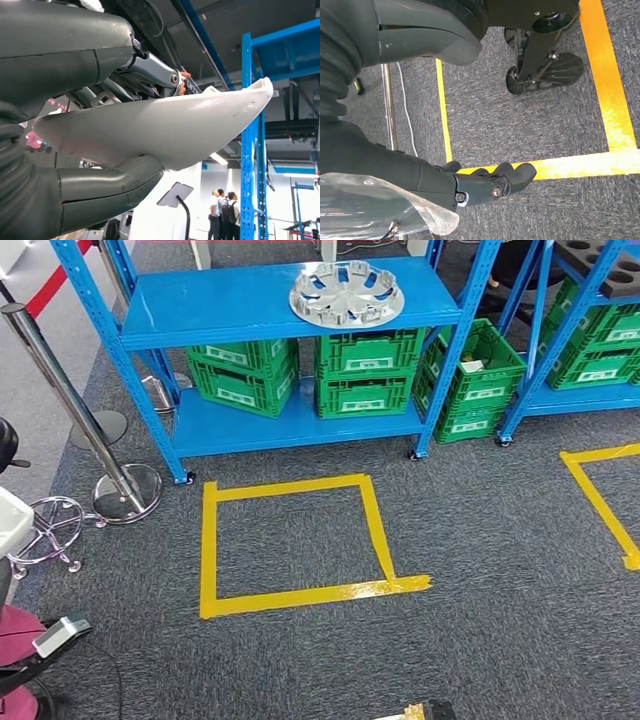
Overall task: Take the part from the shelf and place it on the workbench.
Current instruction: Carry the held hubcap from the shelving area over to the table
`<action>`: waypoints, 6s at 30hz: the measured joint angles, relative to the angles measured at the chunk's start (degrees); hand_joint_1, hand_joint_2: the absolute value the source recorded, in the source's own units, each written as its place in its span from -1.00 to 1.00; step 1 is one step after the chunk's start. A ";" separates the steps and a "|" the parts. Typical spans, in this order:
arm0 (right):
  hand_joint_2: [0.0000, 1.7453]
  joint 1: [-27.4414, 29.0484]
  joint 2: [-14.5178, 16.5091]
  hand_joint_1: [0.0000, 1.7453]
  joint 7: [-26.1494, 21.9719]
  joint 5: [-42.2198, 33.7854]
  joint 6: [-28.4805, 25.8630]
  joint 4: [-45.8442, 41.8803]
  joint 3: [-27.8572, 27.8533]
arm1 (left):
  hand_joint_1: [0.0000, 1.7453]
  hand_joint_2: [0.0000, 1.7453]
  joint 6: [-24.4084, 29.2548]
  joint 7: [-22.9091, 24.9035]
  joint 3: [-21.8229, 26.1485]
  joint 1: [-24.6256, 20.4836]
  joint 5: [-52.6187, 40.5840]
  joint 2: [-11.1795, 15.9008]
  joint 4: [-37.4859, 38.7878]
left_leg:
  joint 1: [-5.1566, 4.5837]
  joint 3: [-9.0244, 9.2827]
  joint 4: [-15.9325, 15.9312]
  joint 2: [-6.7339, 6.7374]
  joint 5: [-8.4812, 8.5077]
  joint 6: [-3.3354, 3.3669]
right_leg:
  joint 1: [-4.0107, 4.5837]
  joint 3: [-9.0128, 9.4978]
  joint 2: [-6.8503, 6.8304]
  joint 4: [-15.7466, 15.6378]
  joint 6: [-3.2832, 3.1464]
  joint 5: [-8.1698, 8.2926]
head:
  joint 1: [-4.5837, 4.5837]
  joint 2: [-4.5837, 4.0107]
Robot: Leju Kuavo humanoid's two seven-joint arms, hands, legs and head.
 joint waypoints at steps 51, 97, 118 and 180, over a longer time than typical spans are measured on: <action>1.00 0.01 0.08 -1.00 -0.24 1.61 0.23 -0.02 -1.76 | 1.00 1.00 -2.98 0.64 -1.26 -2.20 2.09 1.98 2.89 | 1.06 -8.34 14.85 -0.03 -6.73 -2.74 | -0.25 -1.18 -0.14 0.92 -1.85 0.44 | -0.21 0.00; 1.00 0.08 0.39 -1.00 -2.58 7.19 -2.14 -0.04 -2.64 | 1.00 1.00 -3.27 0.68 0.37 -1.58 2.93 1.78 2.70 | 0.47 0.80 -1.78 -0.32 0.97 1.10 | -0.12 -5.68 -0.02 1.37 0.70 3.39 | 0.04 0.00; 1.00 0.43 0.44 -1.00 -1.32 8.72 -2.95 -0.02 -2.67 | 1.00 1.00 -4.59 0.87 1.56 -0.90 2.53 2.34 1.72 | 1.50 -8.54 17.18 -0.96 -6.65 -2.77 | -0.68 -1.31 -3.02 2.16 -1.03 -0.85 | -0.63 0.00; 1.00 0.66 0.21 -1.00 -1.67 9.81 -2.38 -0.02 -3.41 | 1.00 1.00 -4.61 0.10 4.51 -0.72 5.29 1.94 1.57 | 1.21 -10.39 16.08 -0.75 -3.50 -2.59 | -0.35 0.84 -3.30 1.39 -1.16 -2.05 | -1.75 0.00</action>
